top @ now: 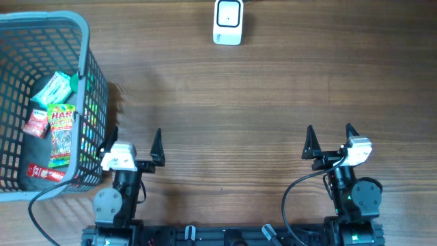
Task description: Scan the item barcode
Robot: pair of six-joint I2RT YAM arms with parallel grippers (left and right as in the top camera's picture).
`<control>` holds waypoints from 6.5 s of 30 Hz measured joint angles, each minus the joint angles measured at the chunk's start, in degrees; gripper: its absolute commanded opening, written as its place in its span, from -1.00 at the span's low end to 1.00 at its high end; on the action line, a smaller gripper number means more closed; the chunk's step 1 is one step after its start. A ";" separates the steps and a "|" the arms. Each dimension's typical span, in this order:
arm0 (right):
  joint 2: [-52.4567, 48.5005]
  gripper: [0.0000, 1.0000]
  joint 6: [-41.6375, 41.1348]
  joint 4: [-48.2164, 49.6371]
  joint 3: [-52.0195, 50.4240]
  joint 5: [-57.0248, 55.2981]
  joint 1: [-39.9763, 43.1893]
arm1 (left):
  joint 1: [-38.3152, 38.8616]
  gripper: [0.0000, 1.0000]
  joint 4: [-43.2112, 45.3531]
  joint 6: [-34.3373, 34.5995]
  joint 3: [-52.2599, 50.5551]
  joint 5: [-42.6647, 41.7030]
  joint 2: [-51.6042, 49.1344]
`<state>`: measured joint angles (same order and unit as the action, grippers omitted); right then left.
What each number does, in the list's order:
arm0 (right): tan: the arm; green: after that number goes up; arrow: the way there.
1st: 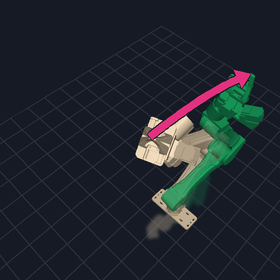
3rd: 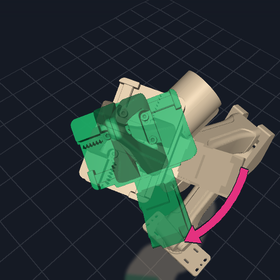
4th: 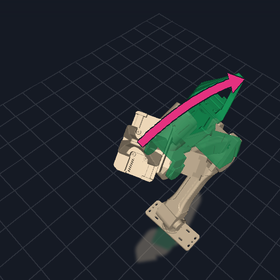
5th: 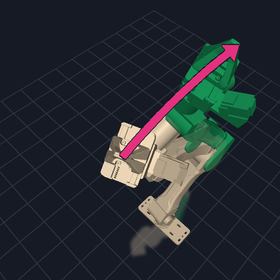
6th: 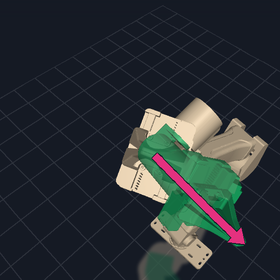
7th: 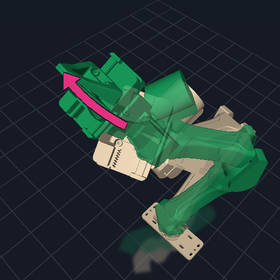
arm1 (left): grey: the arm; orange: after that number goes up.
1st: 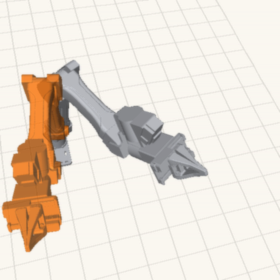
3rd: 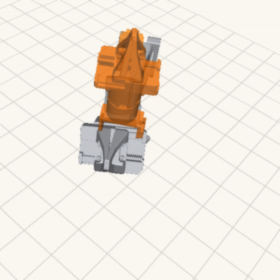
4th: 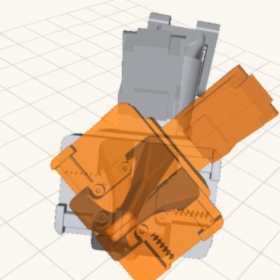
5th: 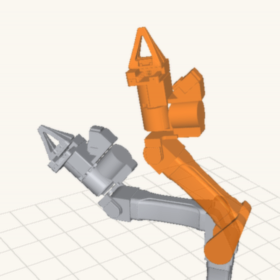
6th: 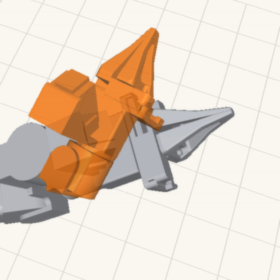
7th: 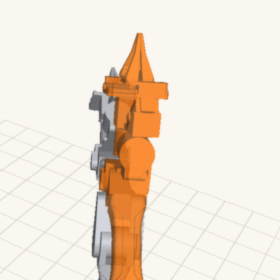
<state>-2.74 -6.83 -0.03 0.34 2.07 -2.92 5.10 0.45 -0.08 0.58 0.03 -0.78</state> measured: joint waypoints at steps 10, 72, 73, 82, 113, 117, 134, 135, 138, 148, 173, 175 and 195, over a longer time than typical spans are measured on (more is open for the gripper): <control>0.00 0.99 0.00 0.00 0.00 0.00 0.00 | 0.00 1.00 -16.04 2.99 7.91 -0.17 -2.78; 0.00 0.99 0.00 0.00 0.00 0.00 0.00 | -23.12 1.00 -52.83 10.25 91.32 22.08 -64.15; 0.00 0.99 0.00 0.00 0.00 0.00 0.00 | -24.57 1.00 -52.83 10.78 91.32 21.64 -64.28; 0.00 1.00 0.00 0.00 0.00 0.00 0.00 | -34.18 1.00 -59.95 18.99 91.73 14.08 -78.93; 0.00 0.99 0.00 0.00 0.00 0.00 0.00 | -34.86 1.00 -42.27 34.82 64.24 6.49 -94.57; 0.00 0.99 0.00 0.00 0.00 0.00 0.00 | -34.86 0.27 -44.17 35.17 64.52 4.94 -99.06; 0.00 0.99 0.00 0.00 0.00 0.00 0.00 | -35.39 -0.92 -54.60 35.60 77.66 3.63 -88.98; 0.00 0.99 0.00 0.00 0.00 0.00 0.00 | -35.39 -0.92 -54.60 35.60 79.25 3.50 -87.06; 0.00 1.00 0.00 0.00 0.00 0.00 0.00 | -35.39 1.00 -56.02 35.58 83.14 3.85 -77.11; 0.00 0.99 0.00 0.00 0.00 0.00 0.00 | -35.39 1.00 -58.99 15.72 70.29 1.90 -90.25; 0.00 0.99 0.00 0.02 0.00 0.00 0.00 | -36.41 -0.92 -73.22 12.81 86.14 2.25 -107.93; 0.00 1.00 0.00 0.00 0.00 0.00 0.00 | -36.41 -0.92 -75.65 13.53 95.34 1.49 -103.89; 0.00 0.99 0.00 0.00 0.00 0.00 0.00 | -3.39 -0.86 -74.69 20.37 101.77 -6.91 -75.36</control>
<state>-2.74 -6.83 -0.03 0.34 2.07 -2.92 1.72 -74.24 20.29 102.35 -6.87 -76.14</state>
